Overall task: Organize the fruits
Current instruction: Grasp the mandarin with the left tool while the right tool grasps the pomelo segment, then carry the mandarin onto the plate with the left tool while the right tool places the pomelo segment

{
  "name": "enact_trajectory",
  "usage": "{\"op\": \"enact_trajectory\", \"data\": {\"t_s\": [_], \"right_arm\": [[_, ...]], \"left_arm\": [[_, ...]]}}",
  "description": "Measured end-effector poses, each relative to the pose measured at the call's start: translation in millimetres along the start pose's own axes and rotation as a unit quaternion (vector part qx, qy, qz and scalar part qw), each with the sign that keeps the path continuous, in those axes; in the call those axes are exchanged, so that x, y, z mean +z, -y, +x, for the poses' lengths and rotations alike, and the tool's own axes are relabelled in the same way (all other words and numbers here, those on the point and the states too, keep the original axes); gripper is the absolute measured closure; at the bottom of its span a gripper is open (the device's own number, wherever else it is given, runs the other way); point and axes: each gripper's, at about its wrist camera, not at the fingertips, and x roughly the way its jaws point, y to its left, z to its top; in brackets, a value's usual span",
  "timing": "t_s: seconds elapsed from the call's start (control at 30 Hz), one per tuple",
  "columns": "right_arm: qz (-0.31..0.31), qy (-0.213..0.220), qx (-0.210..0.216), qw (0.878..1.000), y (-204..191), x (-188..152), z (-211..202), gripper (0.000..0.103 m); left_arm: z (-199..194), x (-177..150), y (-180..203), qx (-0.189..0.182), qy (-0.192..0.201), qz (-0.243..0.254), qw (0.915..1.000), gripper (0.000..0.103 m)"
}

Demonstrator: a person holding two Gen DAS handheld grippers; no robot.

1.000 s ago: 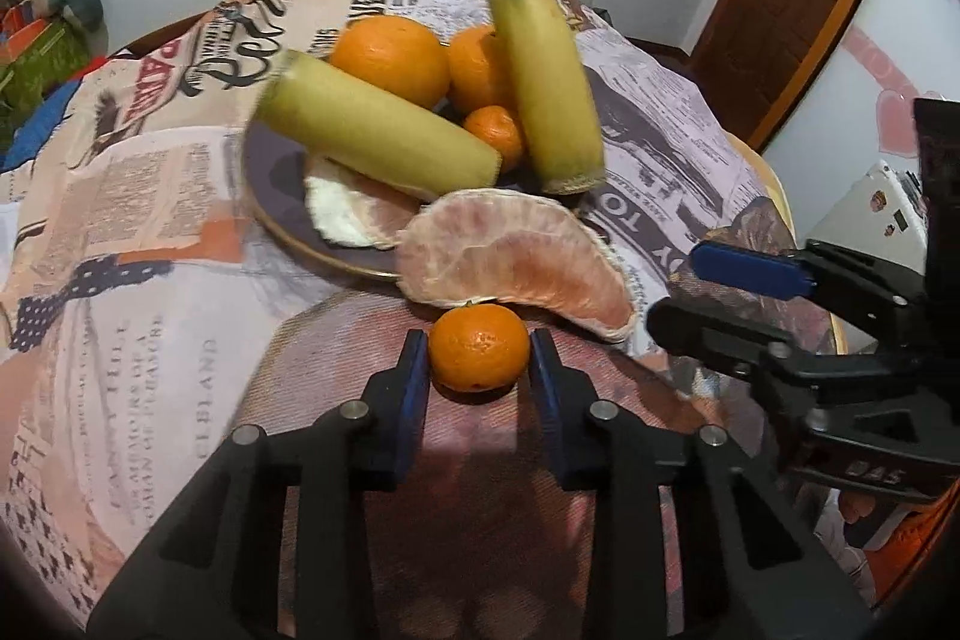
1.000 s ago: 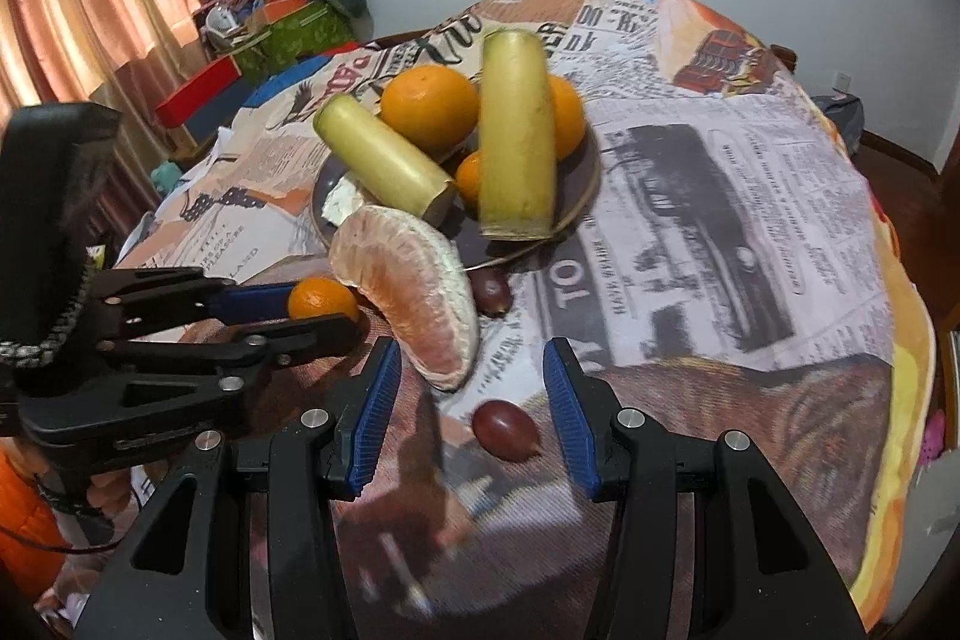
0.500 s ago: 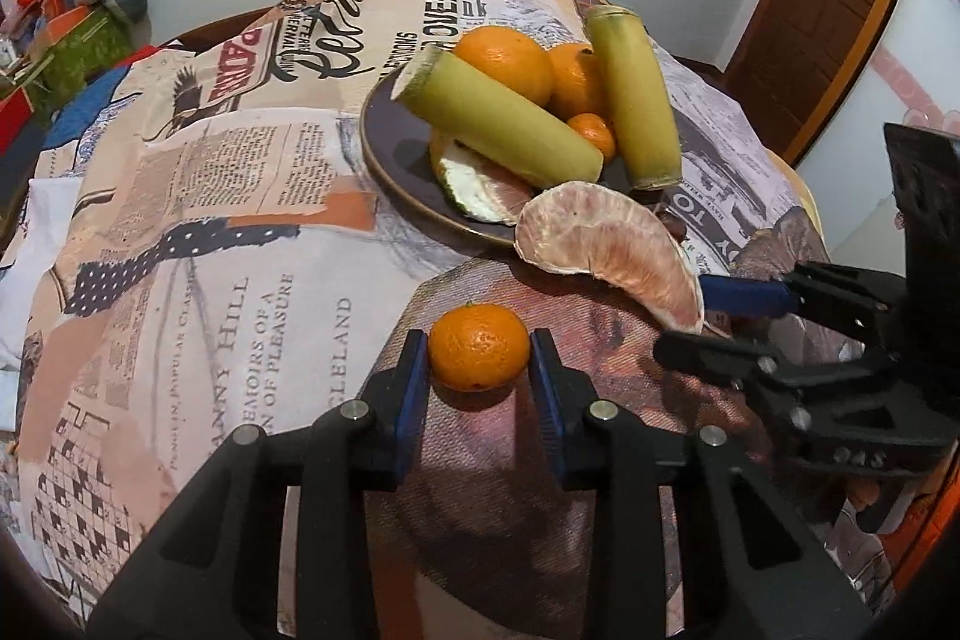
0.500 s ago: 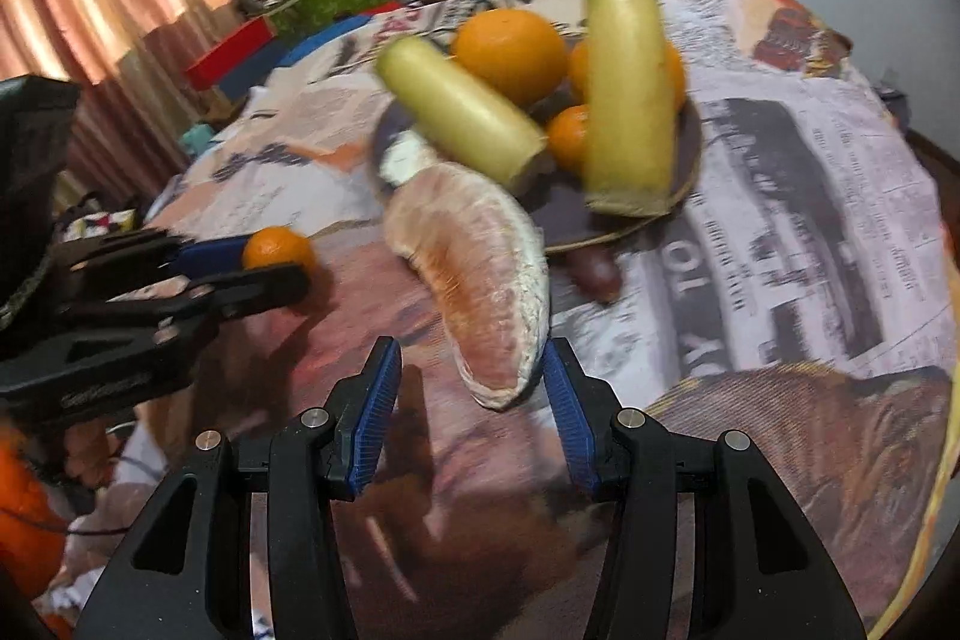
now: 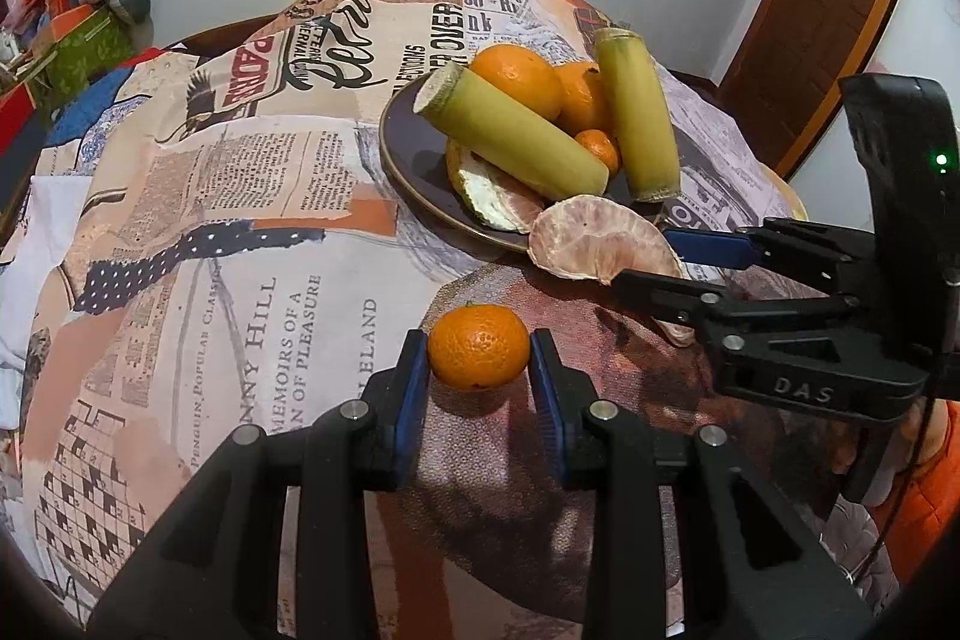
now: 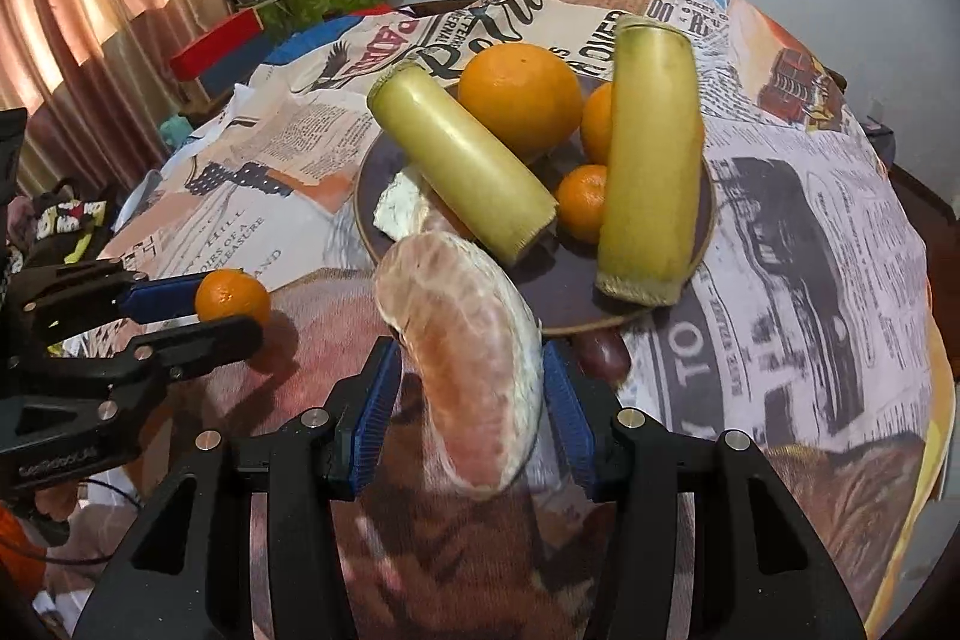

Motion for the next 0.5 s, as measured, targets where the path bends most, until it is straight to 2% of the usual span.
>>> {"op": "enact_trajectory", "data": {"t_s": [0.17, 0.33, 0.37, 0.43, 0.5], "right_arm": [[-0.016, -0.006, -0.012, 1.000, -6.9, 0.6, 5.1, 0.052], [-0.030, -0.019, -0.023, 0.999, -9.7, -1.9, 14.2, 0.051], [-0.032, -0.020, -0.024, 0.999, -9.8, -2.6, 15.2, 0.051], [-0.037, -0.017, -0.031, 0.999, -9.8, -3.7, 14.2, 0.059], [-0.034, -0.015, -0.024, 0.999, -7.8, -3.7, 12.5, 0.060]], "left_arm": [[1.7, 0.4, -5.1, 0.000, 0.000, -0.005, 1.0000, 0.069], [3.7, 0.2, -7.7, -0.003, -0.002, -0.009, 1.0000, 0.069], [4.0, 0.2, -8.0, -0.003, -0.002, -0.009, 1.0000, 0.069], [4.3, 0.3, -7.9, -0.002, -0.002, -0.009, 1.0000, 0.069], [4.1, 0.2, -7.7, -0.002, -0.002, -0.008, 1.0000, 0.069]]}}
